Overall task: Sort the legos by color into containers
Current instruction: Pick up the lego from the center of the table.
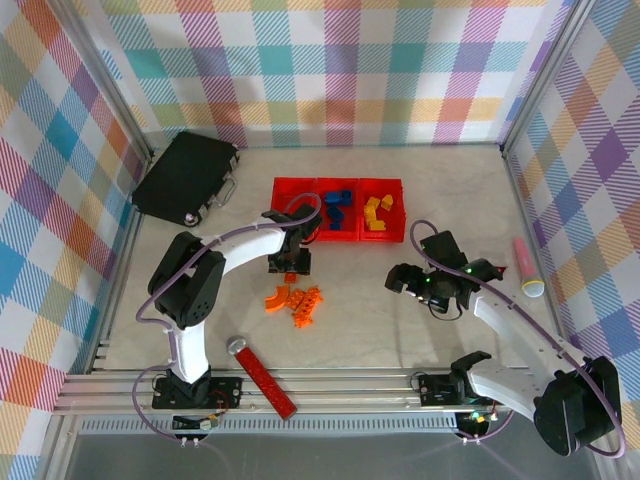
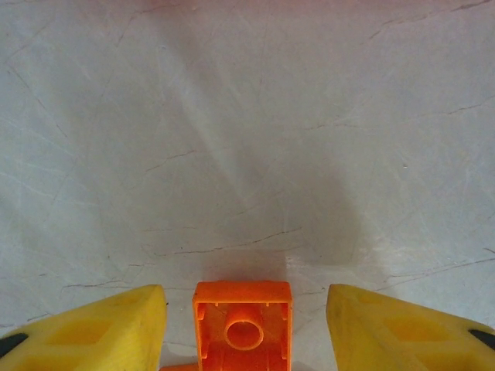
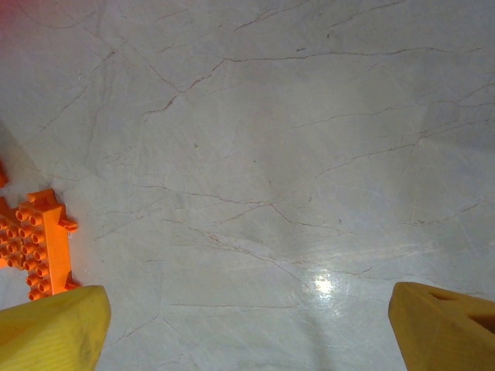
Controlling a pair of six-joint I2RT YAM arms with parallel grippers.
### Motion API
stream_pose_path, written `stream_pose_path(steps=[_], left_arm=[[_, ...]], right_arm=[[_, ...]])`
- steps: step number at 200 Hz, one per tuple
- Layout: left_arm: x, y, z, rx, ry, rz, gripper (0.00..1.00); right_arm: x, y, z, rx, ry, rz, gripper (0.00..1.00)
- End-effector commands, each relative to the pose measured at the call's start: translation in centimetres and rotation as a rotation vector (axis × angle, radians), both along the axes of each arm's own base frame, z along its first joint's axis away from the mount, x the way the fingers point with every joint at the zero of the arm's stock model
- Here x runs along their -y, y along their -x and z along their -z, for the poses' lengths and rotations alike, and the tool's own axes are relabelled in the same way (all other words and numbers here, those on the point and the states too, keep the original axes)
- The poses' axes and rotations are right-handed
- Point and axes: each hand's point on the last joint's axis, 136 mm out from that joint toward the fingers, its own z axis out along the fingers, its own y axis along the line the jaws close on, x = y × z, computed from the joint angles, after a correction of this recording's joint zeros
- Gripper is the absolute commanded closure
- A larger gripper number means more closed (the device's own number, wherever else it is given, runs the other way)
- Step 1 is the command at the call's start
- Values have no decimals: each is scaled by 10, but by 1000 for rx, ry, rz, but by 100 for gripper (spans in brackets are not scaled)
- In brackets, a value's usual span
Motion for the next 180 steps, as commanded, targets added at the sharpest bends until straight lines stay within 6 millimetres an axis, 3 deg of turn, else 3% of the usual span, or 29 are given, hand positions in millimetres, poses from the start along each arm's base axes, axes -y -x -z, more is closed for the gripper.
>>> stream_pose_path(steps=[1, 67, 104, 144, 180], left_arm=[[-11, 8, 12, -42, -33, -23, 46], [-14, 12, 16, -54, -40, -33, 52], [-15, 15, 21, -71, -48, -39, 63], [-15, 17, 26, -88, -56, -44, 65], [-14, 14, 19, -66, -40, -45, 70]], right_arm=[[-2, -10, -13, 38, -3, -13, 7], [-1, -10, -12, 37, 3, -13, 7], [-2, -11, -12, 35, 0, -15, 7], [-2, -11, -13, 35, 2, -16, 7], [-1, -9, -14, 35, 7, -14, 7]])
